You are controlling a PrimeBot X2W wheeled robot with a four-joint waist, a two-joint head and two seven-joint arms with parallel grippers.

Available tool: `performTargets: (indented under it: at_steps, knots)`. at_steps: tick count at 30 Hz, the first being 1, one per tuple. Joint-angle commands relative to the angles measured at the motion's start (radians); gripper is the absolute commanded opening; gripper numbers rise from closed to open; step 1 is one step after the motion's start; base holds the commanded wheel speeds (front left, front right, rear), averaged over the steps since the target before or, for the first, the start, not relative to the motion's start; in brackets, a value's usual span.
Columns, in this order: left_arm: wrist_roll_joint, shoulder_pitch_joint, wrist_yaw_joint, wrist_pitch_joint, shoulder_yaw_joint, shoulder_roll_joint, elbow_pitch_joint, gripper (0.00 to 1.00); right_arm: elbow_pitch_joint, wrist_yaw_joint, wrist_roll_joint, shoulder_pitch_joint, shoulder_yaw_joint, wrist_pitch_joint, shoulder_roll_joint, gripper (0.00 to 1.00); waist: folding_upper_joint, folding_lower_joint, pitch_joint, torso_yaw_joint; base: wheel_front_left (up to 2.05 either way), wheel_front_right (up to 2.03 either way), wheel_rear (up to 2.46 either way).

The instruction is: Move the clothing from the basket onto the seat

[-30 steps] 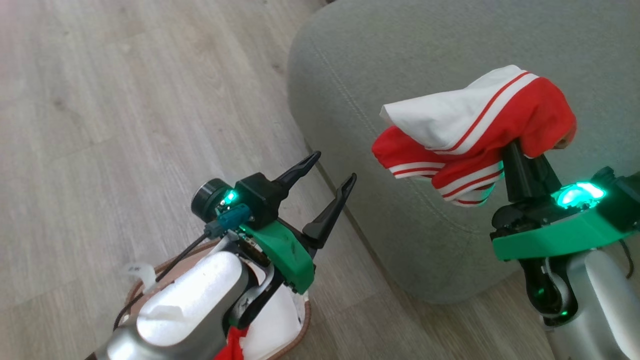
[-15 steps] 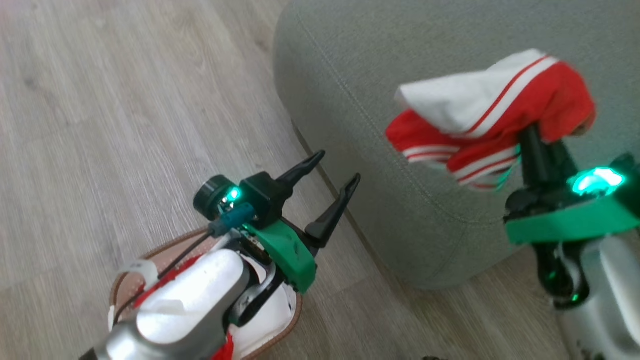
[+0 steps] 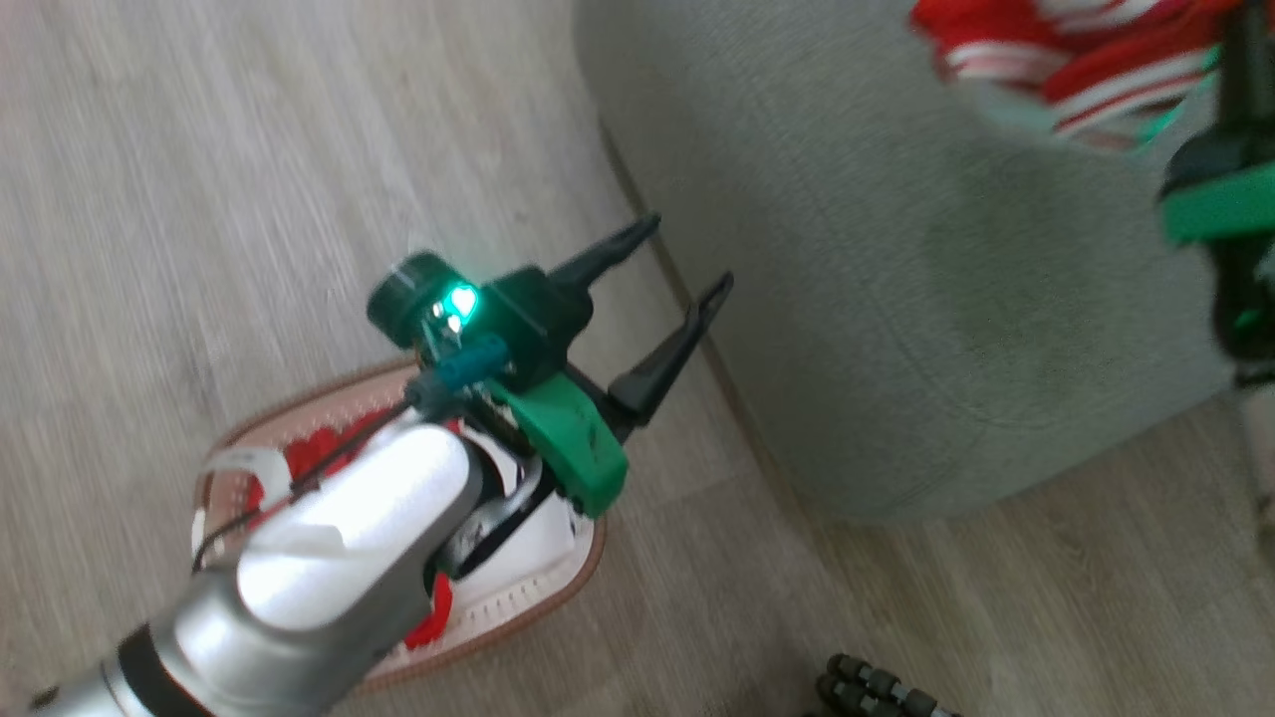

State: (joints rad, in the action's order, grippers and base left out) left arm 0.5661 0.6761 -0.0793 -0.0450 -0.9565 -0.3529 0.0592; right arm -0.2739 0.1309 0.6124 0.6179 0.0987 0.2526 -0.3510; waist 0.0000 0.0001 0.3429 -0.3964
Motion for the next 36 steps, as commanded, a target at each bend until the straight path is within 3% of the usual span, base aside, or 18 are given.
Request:
performTargets:
  at_steps: [1, 13, 21, 28, 36]
  knots:
    - [-0.013, 0.065, 0.006, 0.005, 0.036, -0.026, -0.042, 1.00, -0.006, 0.000, 0.004, 0.061, -0.005, 0.008, -0.033, 0.00, 0.0000, -0.0001, 0.064, 0.039, 0.00, 0.00, 0.00]
    - [-0.045, 0.165, 0.022, 0.034, 0.036, -0.028, -0.068, 1.00, -0.308, 0.000, -0.005, 0.301, -0.044, 0.009, -0.169, 0.00, 0.0000, -0.0001, 0.235, 0.141, 0.00, 0.00, 0.00]
    - [-0.050, 0.184, 0.023, 0.037, 0.033, -0.026, -0.070, 1.00, -0.453, 0.000, -0.053, 0.370, -0.025, -0.017, -0.202, 0.00, 0.0000, -0.0001, 0.285, 0.168, 0.00, 0.00, 0.00]
    - [-0.047, 0.187, 0.023, 0.028, 0.032, -0.025, -0.061, 1.00, -0.584, 0.000, -0.046, 0.405, 0.048, -0.216, -0.215, 0.00, 0.0000, -0.0001, 0.287, 0.183, 0.00, 0.00, 0.00]
    - [-0.039, 0.183, 0.017, 0.019, 0.031, -0.022, -0.052, 1.00, -0.607, 0.000, 0.007, 0.426, 0.141, -0.454, -0.252, 0.00, 0.0000, -0.0001, 0.271, 0.187, 0.00, 0.00, 0.00]
